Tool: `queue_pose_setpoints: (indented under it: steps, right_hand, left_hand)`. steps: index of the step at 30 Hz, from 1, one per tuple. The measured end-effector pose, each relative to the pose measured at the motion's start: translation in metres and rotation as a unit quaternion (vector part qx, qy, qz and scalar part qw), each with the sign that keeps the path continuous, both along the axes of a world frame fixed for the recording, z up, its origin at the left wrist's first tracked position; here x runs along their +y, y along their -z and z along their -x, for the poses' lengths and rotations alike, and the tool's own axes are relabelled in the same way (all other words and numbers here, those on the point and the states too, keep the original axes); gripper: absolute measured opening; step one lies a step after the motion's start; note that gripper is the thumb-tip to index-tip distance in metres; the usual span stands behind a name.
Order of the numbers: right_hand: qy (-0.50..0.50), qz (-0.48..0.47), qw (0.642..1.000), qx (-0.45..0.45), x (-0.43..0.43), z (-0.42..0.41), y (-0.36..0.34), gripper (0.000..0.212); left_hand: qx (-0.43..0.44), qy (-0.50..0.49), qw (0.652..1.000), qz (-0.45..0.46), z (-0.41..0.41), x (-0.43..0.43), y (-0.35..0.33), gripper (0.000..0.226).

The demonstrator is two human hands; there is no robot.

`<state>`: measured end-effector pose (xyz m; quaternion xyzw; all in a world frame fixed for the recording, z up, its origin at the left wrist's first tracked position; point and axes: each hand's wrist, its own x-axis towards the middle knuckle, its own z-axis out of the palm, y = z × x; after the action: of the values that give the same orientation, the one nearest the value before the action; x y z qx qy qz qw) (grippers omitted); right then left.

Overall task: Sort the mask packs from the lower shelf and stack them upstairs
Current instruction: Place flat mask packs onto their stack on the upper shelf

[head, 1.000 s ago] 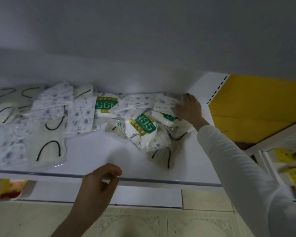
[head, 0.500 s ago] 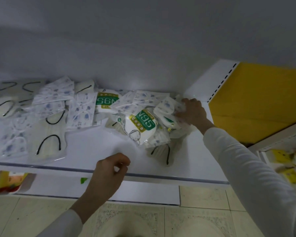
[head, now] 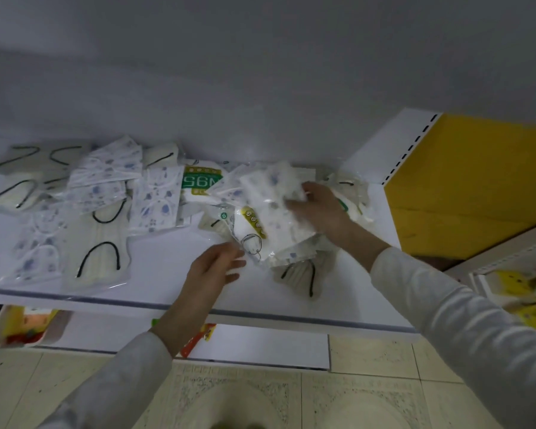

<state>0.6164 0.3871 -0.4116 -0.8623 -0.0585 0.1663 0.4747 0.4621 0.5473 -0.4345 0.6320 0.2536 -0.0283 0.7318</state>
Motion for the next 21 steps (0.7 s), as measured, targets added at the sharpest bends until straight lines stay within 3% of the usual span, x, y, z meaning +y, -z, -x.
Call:
queue_pose_setpoints:
  steps: [2,5,9,11,13,17,19,21]
  right_hand:
    - [-0.088,-0.033,0.995,0.043,0.019,0.023,0.003,0.022]
    - [-0.160,-0.013,0.987,0.022,0.043,0.036,0.010,0.014]
    - [-0.091,0.182,0.967,-0.152,0.046,-0.017,0.019,0.028]
    - [-0.087,0.290,0.939,-0.164,0.040,-0.044,0.019,0.041]
    - [-0.148,0.368,0.908,-0.131,0.038,-0.058,0.020,0.061]
    - [-0.217,0.378,0.884,-0.169,0.051,-0.066,0.031,0.053]
    - [-0.210,0.333,0.895,-0.212,0.056,-0.065,0.035,0.040]
    - [-0.223,0.268,0.912,-0.215,0.057,-0.064,0.036,0.042]
  left_hand:
    - [0.004,-0.057,0.991,0.119,-0.006,0.000,-0.006,0.021]
    - [-0.004,-0.134,0.980,0.144,-0.008,0.007,-0.010,0.015]
    - [0.015,-0.170,0.980,0.105,0.002,0.029,-0.006,0.028]
    - [0.029,-0.167,0.982,0.086,0.008,0.040,-0.005,0.027]
    - [0.039,-0.172,0.981,0.077,0.013,0.049,-0.005,0.019]
    - [0.042,-0.188,0.979,0.073,0.018,0.061,-0.004,0.015]
    - [0.038,-0.190,0.979,0.069,0.019,0.064,-0.005,0.014]
    - [0.034,-0.195,0.978,0.071,0.020,0.065,-0.004,0.014]
